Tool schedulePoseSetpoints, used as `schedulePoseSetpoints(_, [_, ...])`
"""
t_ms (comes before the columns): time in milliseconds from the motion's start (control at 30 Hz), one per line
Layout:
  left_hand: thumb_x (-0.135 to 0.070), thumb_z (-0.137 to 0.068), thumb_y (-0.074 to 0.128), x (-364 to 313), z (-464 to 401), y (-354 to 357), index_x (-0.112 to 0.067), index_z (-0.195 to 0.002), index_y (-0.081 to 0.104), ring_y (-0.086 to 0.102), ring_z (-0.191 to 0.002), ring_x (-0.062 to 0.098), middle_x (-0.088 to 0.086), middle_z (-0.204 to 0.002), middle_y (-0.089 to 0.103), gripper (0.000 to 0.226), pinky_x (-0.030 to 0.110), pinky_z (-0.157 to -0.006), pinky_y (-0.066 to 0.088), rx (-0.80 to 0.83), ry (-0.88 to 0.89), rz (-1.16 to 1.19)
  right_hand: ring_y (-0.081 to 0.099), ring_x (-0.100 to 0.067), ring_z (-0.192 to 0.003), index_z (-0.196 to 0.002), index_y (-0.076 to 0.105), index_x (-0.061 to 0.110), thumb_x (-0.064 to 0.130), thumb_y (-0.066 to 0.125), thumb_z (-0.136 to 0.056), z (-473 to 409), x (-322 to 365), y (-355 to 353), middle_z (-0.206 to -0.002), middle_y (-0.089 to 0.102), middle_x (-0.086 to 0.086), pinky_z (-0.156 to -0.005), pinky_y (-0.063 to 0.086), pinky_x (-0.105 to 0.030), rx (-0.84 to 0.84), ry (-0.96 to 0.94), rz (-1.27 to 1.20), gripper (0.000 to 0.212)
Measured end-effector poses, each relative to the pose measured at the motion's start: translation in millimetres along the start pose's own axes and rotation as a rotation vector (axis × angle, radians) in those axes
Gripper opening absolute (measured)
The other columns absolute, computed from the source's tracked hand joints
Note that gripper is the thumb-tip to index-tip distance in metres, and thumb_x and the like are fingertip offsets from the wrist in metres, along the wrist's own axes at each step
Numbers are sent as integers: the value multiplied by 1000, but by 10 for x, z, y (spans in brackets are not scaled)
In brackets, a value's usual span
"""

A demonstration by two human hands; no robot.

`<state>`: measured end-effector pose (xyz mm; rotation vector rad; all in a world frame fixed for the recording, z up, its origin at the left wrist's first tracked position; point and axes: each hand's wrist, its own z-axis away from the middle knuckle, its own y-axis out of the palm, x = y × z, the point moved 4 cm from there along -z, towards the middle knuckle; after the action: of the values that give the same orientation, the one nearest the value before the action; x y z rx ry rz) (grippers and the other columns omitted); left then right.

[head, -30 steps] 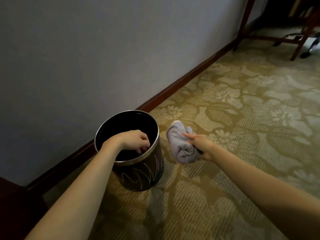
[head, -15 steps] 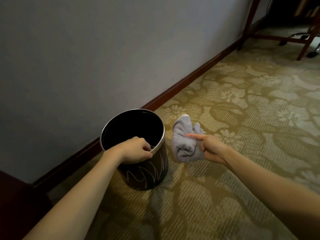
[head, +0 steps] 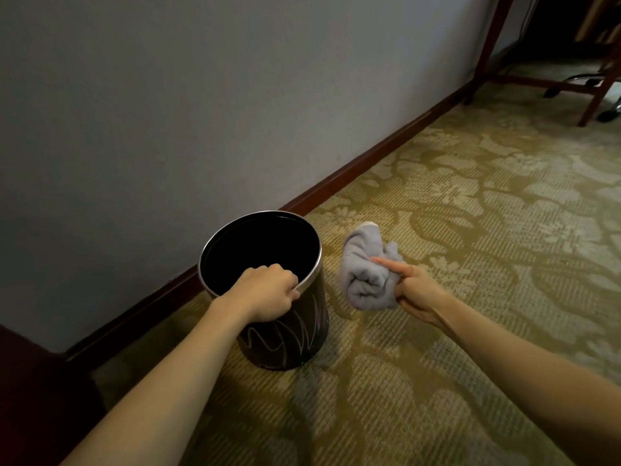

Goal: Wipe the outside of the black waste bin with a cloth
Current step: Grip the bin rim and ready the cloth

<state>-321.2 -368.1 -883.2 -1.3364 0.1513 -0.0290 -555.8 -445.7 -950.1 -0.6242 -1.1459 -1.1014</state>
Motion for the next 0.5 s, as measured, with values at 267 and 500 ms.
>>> schedulePoseSetpoints(267, [-24,-95,46,186,-1,-162,-21,-81,45,53,-70,21,-3,-79,52,15,34,-57,37,-397,-196,121,55,-48,-112,-122,58,8,-33,32,-74,-54,-16,-65,-133,51,-27,-75,51,-38,-94,-38,-52,69])
schedulePoseSetpoints(500, [-18,-93,50,399,-103,-328,-20,-72,44,43,-59,13,-7,-68,45,22,32,-51,28,-505,-400,221,55,-42,-116,-138,42,-2,-22,46,-85,-60,41,-153,-130,53,-30,-102,43,-53,-151,-17,-146,56])
